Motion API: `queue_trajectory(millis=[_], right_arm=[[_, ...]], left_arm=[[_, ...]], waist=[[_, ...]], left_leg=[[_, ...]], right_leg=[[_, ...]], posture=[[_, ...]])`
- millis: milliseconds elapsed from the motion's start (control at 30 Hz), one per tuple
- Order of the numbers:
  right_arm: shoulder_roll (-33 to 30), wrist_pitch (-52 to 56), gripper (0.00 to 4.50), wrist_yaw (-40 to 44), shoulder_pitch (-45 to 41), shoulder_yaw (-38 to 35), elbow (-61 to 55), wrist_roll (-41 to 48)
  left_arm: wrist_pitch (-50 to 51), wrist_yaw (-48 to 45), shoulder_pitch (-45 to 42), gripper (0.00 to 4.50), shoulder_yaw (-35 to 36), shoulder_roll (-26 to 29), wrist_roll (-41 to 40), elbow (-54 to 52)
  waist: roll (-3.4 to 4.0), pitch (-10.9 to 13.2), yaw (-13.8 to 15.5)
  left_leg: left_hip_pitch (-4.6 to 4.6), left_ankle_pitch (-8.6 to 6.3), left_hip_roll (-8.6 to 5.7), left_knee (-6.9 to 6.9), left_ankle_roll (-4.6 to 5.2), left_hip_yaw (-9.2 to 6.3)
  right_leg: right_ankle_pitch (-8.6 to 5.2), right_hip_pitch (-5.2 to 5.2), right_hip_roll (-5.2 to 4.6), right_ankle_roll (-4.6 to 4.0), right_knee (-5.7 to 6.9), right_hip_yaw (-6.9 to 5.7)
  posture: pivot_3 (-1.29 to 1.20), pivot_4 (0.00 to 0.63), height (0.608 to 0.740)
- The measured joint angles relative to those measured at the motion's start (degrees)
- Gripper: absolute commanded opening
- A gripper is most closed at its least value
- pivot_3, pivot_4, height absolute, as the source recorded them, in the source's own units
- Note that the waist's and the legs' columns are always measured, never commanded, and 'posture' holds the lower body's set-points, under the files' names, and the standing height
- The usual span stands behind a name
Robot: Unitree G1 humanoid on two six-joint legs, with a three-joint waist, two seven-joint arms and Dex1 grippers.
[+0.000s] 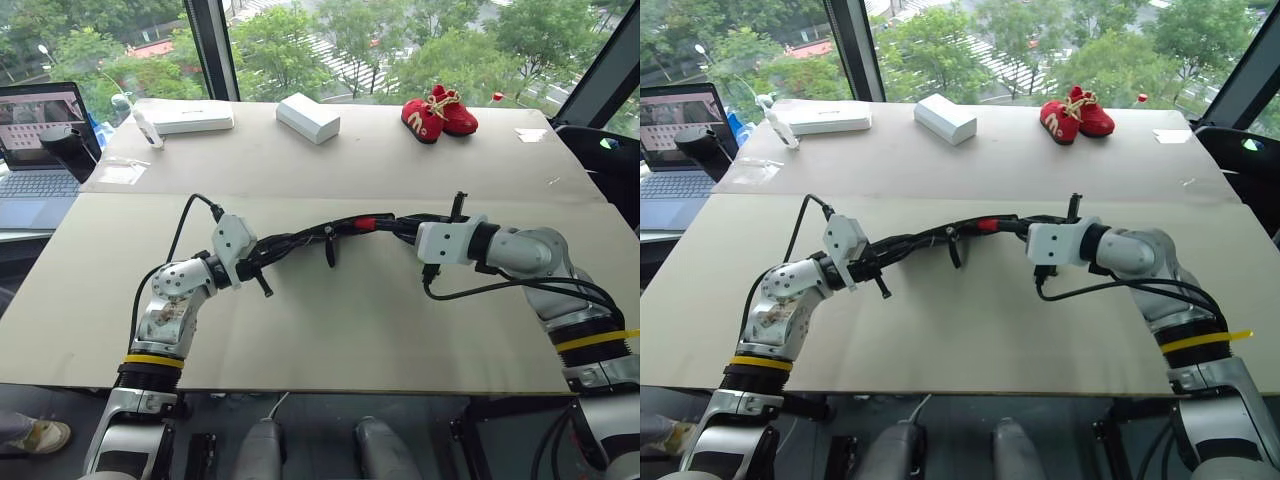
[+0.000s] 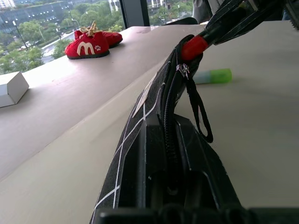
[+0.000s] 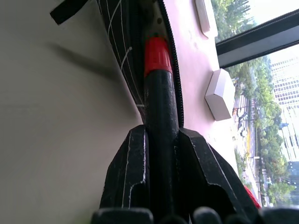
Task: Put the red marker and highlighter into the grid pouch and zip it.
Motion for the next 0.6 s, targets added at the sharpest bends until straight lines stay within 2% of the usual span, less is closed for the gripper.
queue_trajectory(millis=[233,567,600], right_arm=[[2.33,-5.71,0.56,-0.06,-3.92,3.7,4.41,-4.54],[13.69,-7.11,0.56,-0.48,-9.65,8.97,10.62,-6.88],[14.68,-7.09,1.05,-0.5,-9.96,9.02,11.5,-6.89]], left_arm=[[0.48,0.03,0.01,0.0,-0.22,-0.03,0.02,-0.61],[0.28,-0.2,0.02,0.0,-0.85,-0.38,0.67,-0.27],[0.24,-0.2,0.02,0.0,-0.8,-0.37,0.67,-0.27]], waist=[[0.0,0.0,-0.06],[0.0,0.0,-0.08],[0.0,0.0,0.02]], left_leg=[[0.01,0.0,0.0,0.0,0.0,0.0],[0.03,0.01,0.01,0.02,-0.01,-0.02],[0.02,0.01,0.0,0.02,-0.01,-0.03]], right_leg=[[0.0,0.0,0.0,-0.01,0.01,0.0],[0.02,0.0,0.0,-0.03,0.08,-0.02],[0.02,0.0,-0.01,-0.03,0.08,-0.03]], posture=[[0.0,0.15,0.73],[0.0,0.15,0.73],[0.0,0.15,0.73]])
